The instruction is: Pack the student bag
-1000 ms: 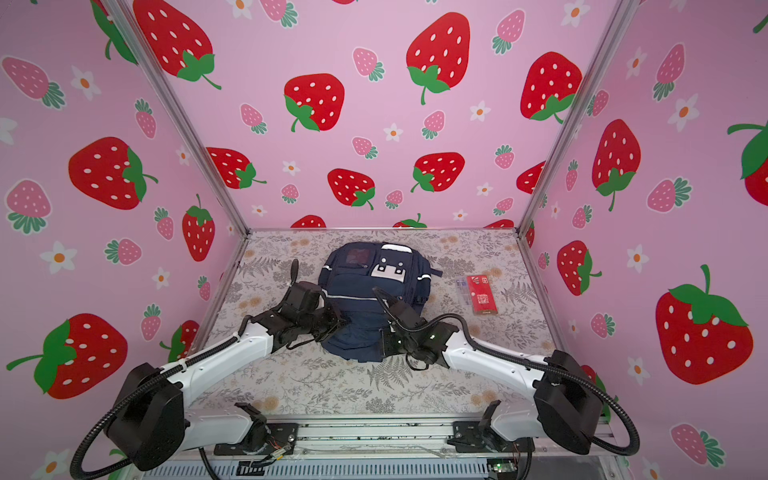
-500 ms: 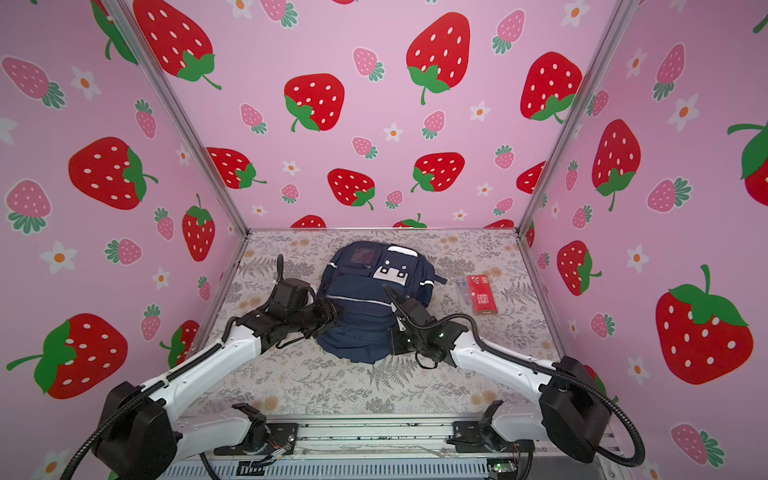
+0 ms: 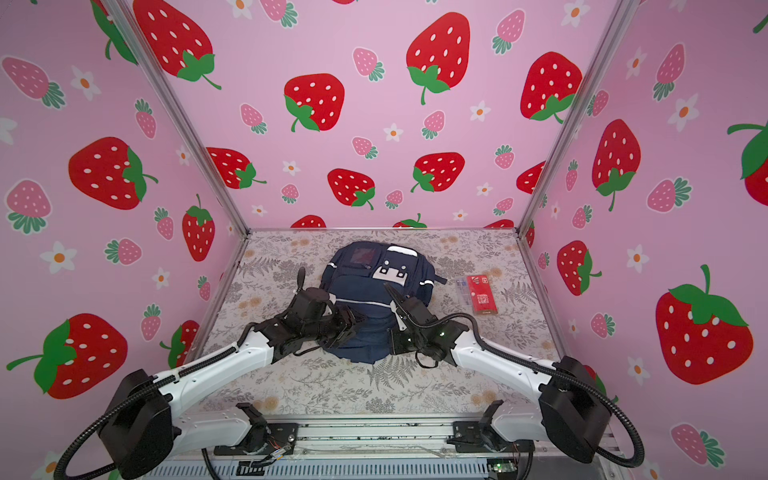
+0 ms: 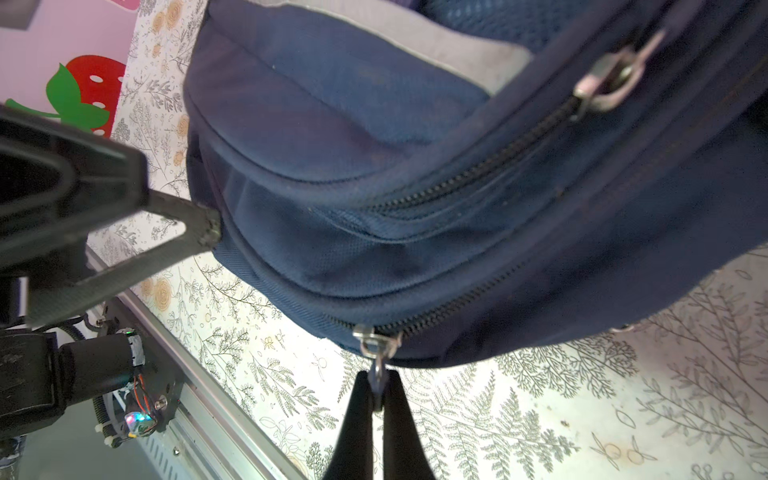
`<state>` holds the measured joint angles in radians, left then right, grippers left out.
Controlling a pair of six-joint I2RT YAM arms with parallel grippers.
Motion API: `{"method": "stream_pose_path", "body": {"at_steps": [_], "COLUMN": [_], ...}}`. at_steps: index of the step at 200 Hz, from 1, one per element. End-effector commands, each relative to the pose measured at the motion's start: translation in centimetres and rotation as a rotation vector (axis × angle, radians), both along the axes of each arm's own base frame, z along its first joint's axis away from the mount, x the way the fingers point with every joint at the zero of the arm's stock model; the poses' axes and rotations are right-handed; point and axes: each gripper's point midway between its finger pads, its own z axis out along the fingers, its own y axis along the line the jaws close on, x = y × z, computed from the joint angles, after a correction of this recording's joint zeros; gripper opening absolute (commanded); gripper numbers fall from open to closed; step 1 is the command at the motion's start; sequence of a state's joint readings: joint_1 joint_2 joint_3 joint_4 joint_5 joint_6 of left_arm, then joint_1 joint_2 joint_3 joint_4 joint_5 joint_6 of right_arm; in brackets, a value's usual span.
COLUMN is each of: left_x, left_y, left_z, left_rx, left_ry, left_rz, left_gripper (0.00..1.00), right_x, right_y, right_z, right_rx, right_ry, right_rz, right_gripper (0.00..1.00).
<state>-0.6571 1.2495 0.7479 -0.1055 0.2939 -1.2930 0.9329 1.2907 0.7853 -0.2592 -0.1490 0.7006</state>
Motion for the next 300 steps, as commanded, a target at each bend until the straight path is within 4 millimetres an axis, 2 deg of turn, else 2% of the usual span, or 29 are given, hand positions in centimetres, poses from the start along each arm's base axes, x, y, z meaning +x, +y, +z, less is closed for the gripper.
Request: {"method": "stream_pose_path", "body": {"at_steps": [1, 40, 57, 103, 133, 168, 172, 177, 207, 248, 282, 300], "left_x": [-0.4, -0.5, 0.0, 2.4, 2.8, 3.0, 3.0, 2.9, 2.7, 1.9, 1.6, 1.4], "left_y": [-1.2, -1.8, -1.5, -1.0, -1.0, 0.1, 0.3, 0.4, 1.9, 3.7, 4.2, 4.0], "left_z": [0.2, -0.3, -0.5, -0.6, -1.1, -1.6, -1.7, -1.6, -1.1, -0.3, 0.0, 0.1], "left_rx": [-0.064, -0.079, -0.067, -0.061, -0.050, -0.034, -0.029, -0.025, 0.021, 0.104, 0.128, 0.128], "left_ry": [0.035, 0.065, 0.056, 0.031, 0.029, 0.018, 0.016, 0.013, -0.022, -0.058, -0.081, -0.084], "left_rz": [0.018, 0.023, 0.044, 0.068, 0.059, 0.072, 0.073, 0.072, 0.073, 0.048, 0.009, -0.013], "left_gripper": [0.66, 0.67, 0.63, 0.40, 0.26, 0.07, 0.00, 0.00, 0.00, 0.00, 0.00, 0.00], "right_x": [-0.3, -0.2, -0.5, -1.0, -1.3, -1.2, -1.1, -1.0, 0.3, 3.5, 6.6, 8.1], "right_y": [0.8, 0.9, 1.2, 1.1, 0.6, -0.7, -0.9, -1.2, -3.5, -6.6, -7.7, -8.4], "right_z": [1.7, 2.1, 2.3, 2.6, 2.7, 1.8, 1.7, 1.6, 1.6, 1.8, 2.3, 1.8], "right_rx": [0.063, 0.064, 0.074, 0.071, 0.071, -0.005, -0.018, -0.033, -0.141, -0.219, -0.248, -0.279], "right_ry": [-0.006, -0.012, -0.010, -0.010, -0.010, -0.020, -0.021, -0.026, -0.049, -0.071, -0.088, -0.099], "right_rz": [0.023, 0.020, 0.034, 0.041, 0.036, 0.025, 0.021, 0.016, -0.021, -0.075, -0.104, -0.122], "right_gripper": [0.00, 0.00, 0.00, 0.00, 0.00, 0.00, 0.00, 0.00, 0.00, 0.00, 0.00, 0.00]}}
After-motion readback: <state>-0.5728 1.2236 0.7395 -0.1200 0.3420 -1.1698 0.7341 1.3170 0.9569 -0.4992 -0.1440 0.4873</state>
